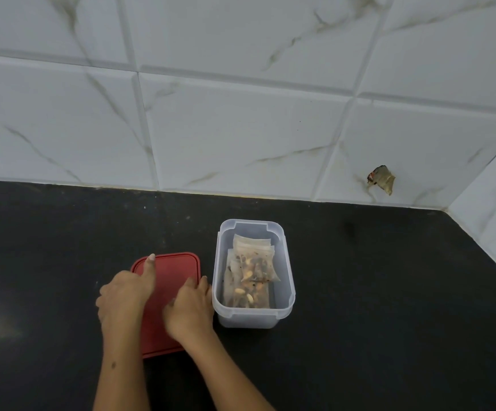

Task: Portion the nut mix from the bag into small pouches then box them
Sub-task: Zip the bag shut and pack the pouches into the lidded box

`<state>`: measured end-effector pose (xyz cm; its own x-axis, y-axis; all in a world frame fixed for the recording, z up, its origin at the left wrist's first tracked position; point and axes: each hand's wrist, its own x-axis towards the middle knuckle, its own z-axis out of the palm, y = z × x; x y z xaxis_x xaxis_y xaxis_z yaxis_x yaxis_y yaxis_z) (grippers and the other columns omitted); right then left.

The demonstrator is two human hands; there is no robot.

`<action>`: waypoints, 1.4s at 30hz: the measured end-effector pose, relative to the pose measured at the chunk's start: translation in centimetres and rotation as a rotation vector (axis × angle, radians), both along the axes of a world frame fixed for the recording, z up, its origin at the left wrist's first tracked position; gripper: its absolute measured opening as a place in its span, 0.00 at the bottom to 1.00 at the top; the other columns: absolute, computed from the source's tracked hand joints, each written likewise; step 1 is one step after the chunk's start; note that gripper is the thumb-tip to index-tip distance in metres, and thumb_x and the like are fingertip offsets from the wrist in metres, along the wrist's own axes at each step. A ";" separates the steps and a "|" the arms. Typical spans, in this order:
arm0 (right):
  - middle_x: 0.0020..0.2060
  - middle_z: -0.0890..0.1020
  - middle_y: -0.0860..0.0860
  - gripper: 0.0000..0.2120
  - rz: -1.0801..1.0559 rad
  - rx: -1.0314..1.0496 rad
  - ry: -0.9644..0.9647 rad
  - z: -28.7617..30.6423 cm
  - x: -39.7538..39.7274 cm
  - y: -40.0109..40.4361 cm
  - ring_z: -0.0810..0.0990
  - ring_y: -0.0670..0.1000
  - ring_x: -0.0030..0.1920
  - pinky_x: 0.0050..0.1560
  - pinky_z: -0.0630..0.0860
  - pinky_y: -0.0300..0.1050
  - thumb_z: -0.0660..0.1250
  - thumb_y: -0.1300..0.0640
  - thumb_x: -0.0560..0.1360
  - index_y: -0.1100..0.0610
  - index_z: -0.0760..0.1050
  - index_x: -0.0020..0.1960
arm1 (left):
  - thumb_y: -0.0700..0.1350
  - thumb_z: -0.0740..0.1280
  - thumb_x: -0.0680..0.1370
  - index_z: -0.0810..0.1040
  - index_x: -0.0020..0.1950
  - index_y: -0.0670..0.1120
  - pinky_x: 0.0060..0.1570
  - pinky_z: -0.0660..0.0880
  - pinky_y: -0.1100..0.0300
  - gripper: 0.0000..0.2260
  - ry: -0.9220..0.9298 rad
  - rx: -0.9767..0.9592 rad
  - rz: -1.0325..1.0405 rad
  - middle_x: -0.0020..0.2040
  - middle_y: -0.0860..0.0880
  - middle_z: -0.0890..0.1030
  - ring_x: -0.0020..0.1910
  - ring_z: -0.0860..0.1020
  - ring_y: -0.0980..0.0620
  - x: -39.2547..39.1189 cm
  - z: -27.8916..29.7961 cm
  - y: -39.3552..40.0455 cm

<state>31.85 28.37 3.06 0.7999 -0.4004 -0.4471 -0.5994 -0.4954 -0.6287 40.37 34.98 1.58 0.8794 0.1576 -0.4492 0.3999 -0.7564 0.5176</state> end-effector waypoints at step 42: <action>0.49 0.84 0.56 0.14 -0.619 0.785 -0.667 6.6 -10.3 -16.5 0.82 0.54 0.49 0.50 0.79 0.51 0.58 0.55 0.80 0.59 0.77 0.58 | 0.40 0.73 0.73 0.74 0.67 0.50 0.52 0.77 0.51 0.23 -0.215 -0.995 -0.217 0.52 0.45 0.83 0.53 0.81 0.47 -7.6 5.8 -10.0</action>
